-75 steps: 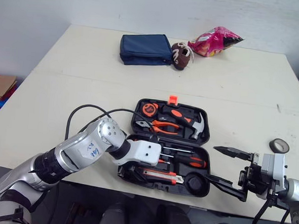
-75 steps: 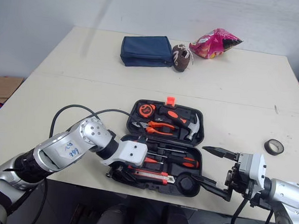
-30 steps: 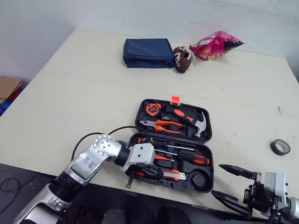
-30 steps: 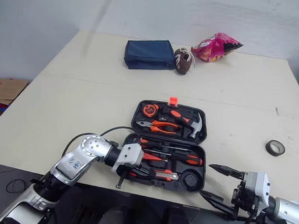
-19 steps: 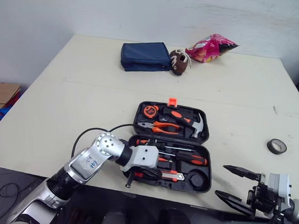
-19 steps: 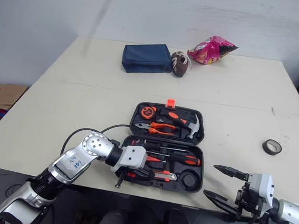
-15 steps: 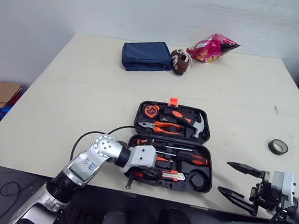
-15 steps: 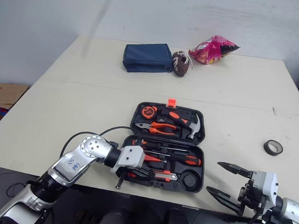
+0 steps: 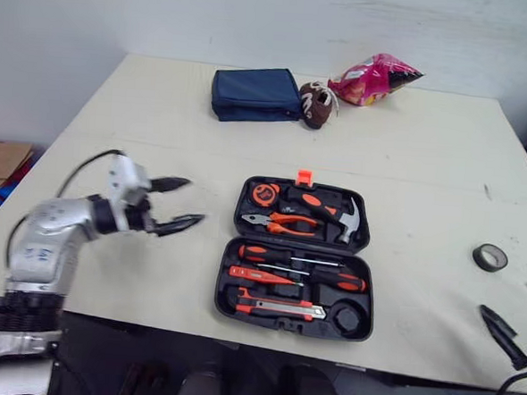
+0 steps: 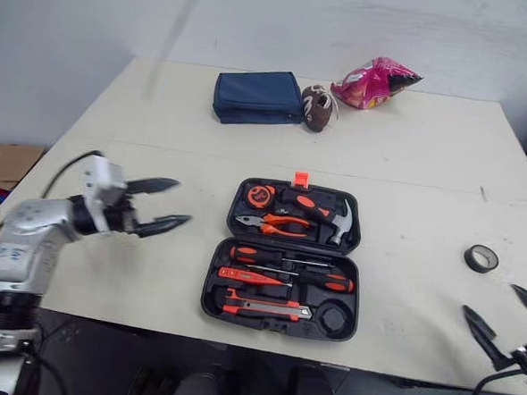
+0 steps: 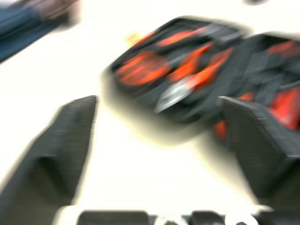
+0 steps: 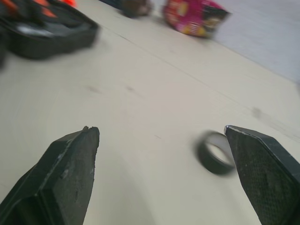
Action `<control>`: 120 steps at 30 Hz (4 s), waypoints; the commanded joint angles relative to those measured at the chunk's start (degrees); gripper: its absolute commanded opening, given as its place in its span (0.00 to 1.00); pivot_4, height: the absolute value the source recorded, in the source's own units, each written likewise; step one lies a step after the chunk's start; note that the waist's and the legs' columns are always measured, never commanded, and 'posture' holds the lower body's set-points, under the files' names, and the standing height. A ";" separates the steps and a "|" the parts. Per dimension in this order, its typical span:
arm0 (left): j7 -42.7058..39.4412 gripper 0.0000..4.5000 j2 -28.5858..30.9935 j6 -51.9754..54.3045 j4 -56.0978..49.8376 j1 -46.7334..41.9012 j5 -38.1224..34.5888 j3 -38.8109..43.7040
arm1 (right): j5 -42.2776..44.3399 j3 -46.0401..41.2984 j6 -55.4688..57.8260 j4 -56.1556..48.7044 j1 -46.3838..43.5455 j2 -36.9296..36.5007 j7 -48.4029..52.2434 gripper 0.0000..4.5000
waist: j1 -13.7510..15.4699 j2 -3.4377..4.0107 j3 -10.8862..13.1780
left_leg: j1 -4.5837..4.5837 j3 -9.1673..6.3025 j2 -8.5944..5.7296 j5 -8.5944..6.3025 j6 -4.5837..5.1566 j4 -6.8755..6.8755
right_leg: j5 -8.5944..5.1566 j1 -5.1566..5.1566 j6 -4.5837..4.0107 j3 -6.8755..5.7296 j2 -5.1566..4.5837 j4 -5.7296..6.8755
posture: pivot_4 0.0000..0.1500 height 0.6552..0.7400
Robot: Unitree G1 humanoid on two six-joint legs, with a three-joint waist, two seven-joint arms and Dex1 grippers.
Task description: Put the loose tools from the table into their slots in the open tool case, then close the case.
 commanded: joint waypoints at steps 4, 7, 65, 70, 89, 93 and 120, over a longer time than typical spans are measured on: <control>0.01 0.99 6.15 -13.51 18.68 1.42 4.49 5.77 | 1.51 -7.36 -4.79 7.86 5.55 2.48 -6.39 1.00 | -0.49 0.01 0.02 | 0.00 0.00 0.00 -0.01 -0.02 -0.04 | 0.00 -0.01 0.00 0.02 -0.06 -0.03 | 1.00 1.00; 1.41 0.99 7.91 -15.92 24.12 1.41 4.26 8.07 | 2.32 -8.90 -4.88 8.85 8.21 4.26 -9.11 1.00 | -0.44 -0.01 0.03 | 0.01 -0.02 0.04 -0.01 -0.12 -0.34 | -0.09 -0.13 -0.15 -0.02 -0.06 -0.07 | 1.00 1.00; -2.35 1.00 -5.00 16.78 -38.21 1.30 -15.41 -11.39 | -25.17 42.38 40.73 28.60 -52.21 -26.71 9.71 0.70 | -1.78 -0.31 0.46 | -0.50 0.18 -0.30 0.63 -0.05 -0.29 | 0.23 -0.54 0.25 0.14 -0.13 -0.26 | 1.00 1.00; -2.95 1.00 -4.28 16.29 -37.99 1.23 -15.35 -11.02 | -25.54 42.00 38.32 29.25 -54.38 -27.04 10.15 0.10 | -1.79 -0.30 0.47 | -0.50 0.18 -0.30 0.63 -0.05 -0.27 | 0.23 -0.54 0.25 0.14 -0.14 -0.26 | 1.00 1.00; -11.34 1.00 -2.02 9.94 -35.54 1.23 -13.90 -12.87 | 0.63 40.20 60.35 -42.63 -35.27 -28.44 23.82 0.01 | -0.34 -0.23 0.50 | -1.08 -0.02 -0.22 0.55 0.00 0.07 | 0.24 -0.94 0.25 0.02 -0.13 -0.02 | 1.00 1.00; -8.96 1.00 -3.09 10.39 -36.24 0.99 -13.22 -13.04 | 2.80 42.87 64.87 -52.40 -29.10 -28.47 21.75 0.01 | 0.57 -0.24 0.51 | -1.16 -0.07 -0.24 0.46 0.08 0.06 | 0.25 -0.90 0.27 -0.05 -0.15 -0.24 | 1.00 1.00; -6.86 1.00 -2.00 9.39 -36.85 2.85 -10.56 -12.46 | -9.01 51.62 59.10 -46.49 -23.45 -27.02 15.82 0.01 | 0.88 -0.52 0.36 | -1.13 -0.07 -0.33 0.43 0.21 0.15 | 0.35 -0.76 0.43 -0.04 -0.16 -0.37 | 1.00 1.00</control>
